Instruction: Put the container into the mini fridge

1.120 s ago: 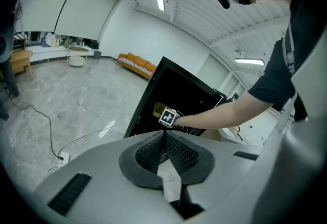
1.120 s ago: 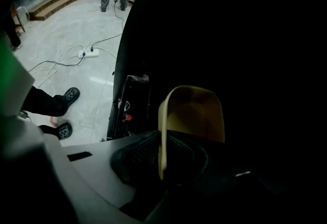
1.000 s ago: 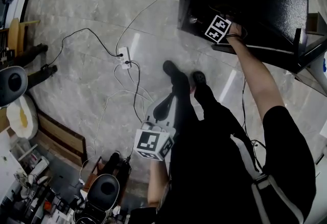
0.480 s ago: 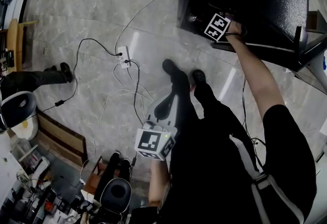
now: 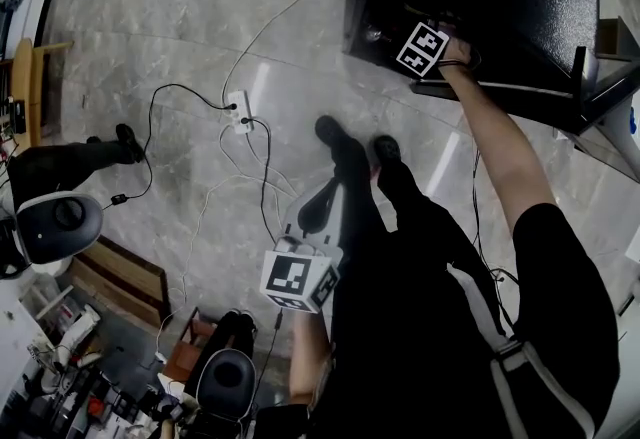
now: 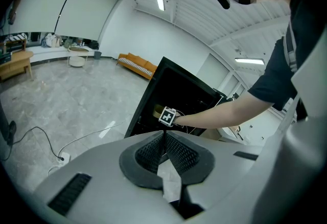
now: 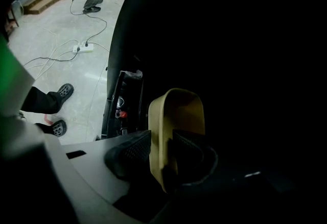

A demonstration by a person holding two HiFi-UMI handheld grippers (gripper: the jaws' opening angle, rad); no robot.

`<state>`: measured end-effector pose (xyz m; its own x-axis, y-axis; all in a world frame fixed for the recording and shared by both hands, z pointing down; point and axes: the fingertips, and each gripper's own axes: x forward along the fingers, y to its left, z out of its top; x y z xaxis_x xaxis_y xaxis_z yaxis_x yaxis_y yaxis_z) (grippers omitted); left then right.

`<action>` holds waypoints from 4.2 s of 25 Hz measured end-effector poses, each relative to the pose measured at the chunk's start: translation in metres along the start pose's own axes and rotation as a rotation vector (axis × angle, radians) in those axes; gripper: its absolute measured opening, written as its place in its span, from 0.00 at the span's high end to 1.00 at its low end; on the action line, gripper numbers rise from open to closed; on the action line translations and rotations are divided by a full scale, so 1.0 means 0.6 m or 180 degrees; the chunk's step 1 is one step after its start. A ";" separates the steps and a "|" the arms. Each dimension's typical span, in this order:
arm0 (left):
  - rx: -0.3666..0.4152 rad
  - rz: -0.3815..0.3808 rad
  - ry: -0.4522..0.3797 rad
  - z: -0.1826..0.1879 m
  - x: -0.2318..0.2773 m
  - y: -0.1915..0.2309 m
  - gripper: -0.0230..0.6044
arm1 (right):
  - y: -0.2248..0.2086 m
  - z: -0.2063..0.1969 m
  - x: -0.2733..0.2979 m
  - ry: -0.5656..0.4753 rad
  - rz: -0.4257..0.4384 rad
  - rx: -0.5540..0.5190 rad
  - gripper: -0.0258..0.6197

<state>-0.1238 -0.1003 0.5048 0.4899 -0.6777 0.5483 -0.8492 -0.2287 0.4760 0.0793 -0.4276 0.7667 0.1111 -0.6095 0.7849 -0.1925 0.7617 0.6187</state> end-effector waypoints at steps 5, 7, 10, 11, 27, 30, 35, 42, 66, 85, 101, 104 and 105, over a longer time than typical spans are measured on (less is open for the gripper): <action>0.0024 -0.0019 -0.0040 0.006 -0.001 -0.009 0.90 | -0.005 0.003 -0.012 -0.0049 -0.0019 0.0010 0.73; 0.0017 -0.0025 -0.0064 0.008 -0.002 -0.013 0.90 | -0.007 0.002 -0.020 -0.0066 -0.0037 0.0032 0.73; 0.0057 -0.0025 -0.0067 0.000 -0.001 -0.019 0.90 | -0.008 0.001 -0.035 -0.0115 -0.0058 0.0025 0.73; 0.0067 -0.0022 -0.0072 -0.002 0.000 -0.023 0.90 | -0.007 0.001 -0.041 -0.0136 -0.0064 -0.0007 0.73; 0.0130 0.0260 -0.0384 -0.057 -0.015 -0.152 0.90 | 0.033 -0.011 -0.190 -0.0884 -0.0224 -0.0401 0.73; 0.0149 0.0339 -0.0422 -0.069 -0.034 -0.175 0.90 | 0.046 -0.018 -0.227 -0.1027 -0.0175 -0.0394 0.77; 0.0172 0.0363 -0.0450 -0.082 -0.057 -0.214 0.90 | 0.062 -0.017 -0.293 -0.1257 -0.0126 -0.0365 0.78; 0.0263 0.0444 -0.0480 -0.089 -0.067 -0.252 0.90 | 0.089 -0.026 -0.333 -0.1430 -0.0027 -0.0470 0.86; 0.0386 0.0217 -0.0354 -0.172 -0.172 -0.238 0.90 | 0.204 -0.058 -0.408 -0.1211 -0.0016 -0.0164 0.93; 0.0596 -0.0322 -0.0503 -0.327 -0.401 -0.268 0.90 | 0.368 -0.143 -0.756 -0.1181 -0.0293 0.0169 0.93; 0.0880 -0.0530 -0.0499 -0.343 -0.445 -0.306 0.90 | 0.385 -0.183 -1.054 -0.2430 0.0418 0.2222 0.93; 0.0885 -0.0525 -0.0553 -0.331 -0.445 -0.311 0.90 | 0.380 -0.185 -1.101 -0.2763 0.0641 0.2578 0.93; 0.0887 -0.0525 -0.0571 -0.327 -0.444 -0.313 0.90 | 0.378 -0.186 -1.116 -0.2878 0.0710 0.2685 0.93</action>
<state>-0.0560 0.2603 0.4040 0.6034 -0.7219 0.3388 -0.7948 -0.5100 0.3289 0.0702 0.1779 0.3854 -0.6467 -0.6725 0.3599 -0.7208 0.6932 0.0001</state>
